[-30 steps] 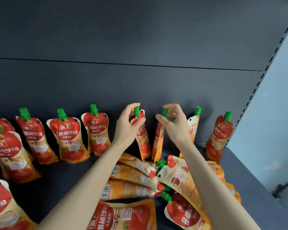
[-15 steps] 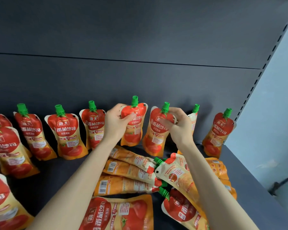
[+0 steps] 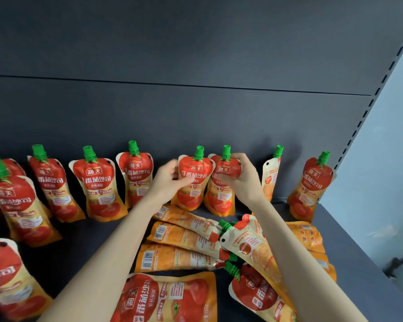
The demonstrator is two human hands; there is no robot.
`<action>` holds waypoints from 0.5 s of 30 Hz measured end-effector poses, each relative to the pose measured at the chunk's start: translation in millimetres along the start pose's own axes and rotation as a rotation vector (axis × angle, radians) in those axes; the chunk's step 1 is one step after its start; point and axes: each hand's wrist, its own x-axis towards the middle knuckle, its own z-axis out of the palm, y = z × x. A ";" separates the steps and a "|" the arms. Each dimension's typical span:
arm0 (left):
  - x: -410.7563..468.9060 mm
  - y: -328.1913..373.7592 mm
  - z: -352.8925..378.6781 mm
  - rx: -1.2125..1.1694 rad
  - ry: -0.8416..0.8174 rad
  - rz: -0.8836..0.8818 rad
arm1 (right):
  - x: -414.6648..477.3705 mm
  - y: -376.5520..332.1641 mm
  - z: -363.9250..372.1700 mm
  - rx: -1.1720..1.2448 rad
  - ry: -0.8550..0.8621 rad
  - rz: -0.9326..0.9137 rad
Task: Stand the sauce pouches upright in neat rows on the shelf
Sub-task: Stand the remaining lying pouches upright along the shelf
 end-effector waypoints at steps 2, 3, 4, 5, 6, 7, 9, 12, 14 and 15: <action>-1.3 -7.0 2.8 0.038 0.026 -0.002 | -0.7 0.6 0.8 -0.075 0.012 -0.013; -2.0 -8.9 3.4 0.046 0.042 0.003 | -0.1 1.1 -0.8 -0.095 0.021 -0.011; -1.7 -10.4 3.6 0.049 0.058 0.009 | 1.3 1.9 -2.3 -0.110 0.030 -0.008; -1.0 -11.1 3.9 0.050 0.071 0.017 | 2.9 2.8 -4.0 -0.120 0.036 -0.004; -0.4 -11.2 4.1 0.051 0.080 0.024 | 4.0 3.1 -5.6 -0.125 0.039 -0.002; -0.6 -10.8 5.1 0.047 0.089 0.030 | 5.0 3.7 -6.6 -0.126 0.040 0.000; -1.6 -11.9 8.1 -0.008 0.118 0.031 | 6.2 5.2 -8.0 -0.113 0.042 0.003; -3.2 -13.1 14.2 -0.079 0.150 0.025 | 4.9 8.1 -9.0 -0.079 0.037 0.035; -1.7 -13.9 16.7 -0.045 0.118 0.040 | 2.0 11.3 -8.3 -0.069 0.011 0.054; -0.9 -14.0 16.6 -0.023 0.102 0.044 | 0.3 14.0 -7.7 -0.059 -0.006 0.059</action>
